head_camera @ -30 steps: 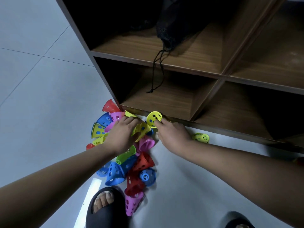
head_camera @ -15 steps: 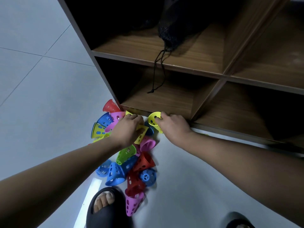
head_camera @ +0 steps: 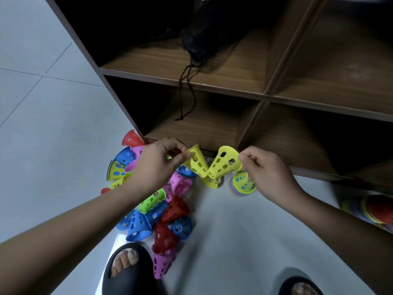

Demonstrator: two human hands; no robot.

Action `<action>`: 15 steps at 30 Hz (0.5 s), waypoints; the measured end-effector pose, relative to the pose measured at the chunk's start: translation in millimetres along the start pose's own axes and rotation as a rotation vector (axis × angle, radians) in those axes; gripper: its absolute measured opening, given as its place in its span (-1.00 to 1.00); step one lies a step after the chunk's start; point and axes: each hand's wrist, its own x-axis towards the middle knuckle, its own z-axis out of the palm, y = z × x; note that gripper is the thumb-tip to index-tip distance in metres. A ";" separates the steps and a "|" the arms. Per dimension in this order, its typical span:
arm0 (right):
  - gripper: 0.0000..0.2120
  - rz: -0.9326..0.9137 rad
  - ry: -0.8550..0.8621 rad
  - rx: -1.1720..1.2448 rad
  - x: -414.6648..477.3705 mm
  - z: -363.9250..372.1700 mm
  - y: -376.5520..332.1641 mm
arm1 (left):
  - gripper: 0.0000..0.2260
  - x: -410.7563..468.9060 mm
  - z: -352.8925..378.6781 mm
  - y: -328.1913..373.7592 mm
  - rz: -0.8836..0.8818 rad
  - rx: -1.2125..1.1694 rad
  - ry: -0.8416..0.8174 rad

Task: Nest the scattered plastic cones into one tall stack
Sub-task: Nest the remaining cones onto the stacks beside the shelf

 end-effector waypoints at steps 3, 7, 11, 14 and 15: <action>-0.72 0.223 0.007 0.172 -13.8 -13.6 22.5 | -0.91 -5.9 8.6 15.0 -0.063 -0.111 -0.007; -0.71 0.405 0.002 0.275 -23.9 -20.4 52.5 | -0.90 -10.7 22.5 23.9 -0.120 -0.296 0.009; -0.68 0.493 -0.052 0.267 -25.7 -13.4 72.5 | -0.87 -13.6 43.2 34.7 -0.196 -0.495 -0.018; -0.69 0.517 -0.031 0.273 -24.8 -4.2 80.4 | -0.87 -14.1 63.2 44.4 -0.193 -0.519 -0.077; -0.70 0.523 -0.023 0.266 -25.9 -1.6 81.9 | -0.87 -13.3 69.9 47.5 -0.181 -0.509 -0.089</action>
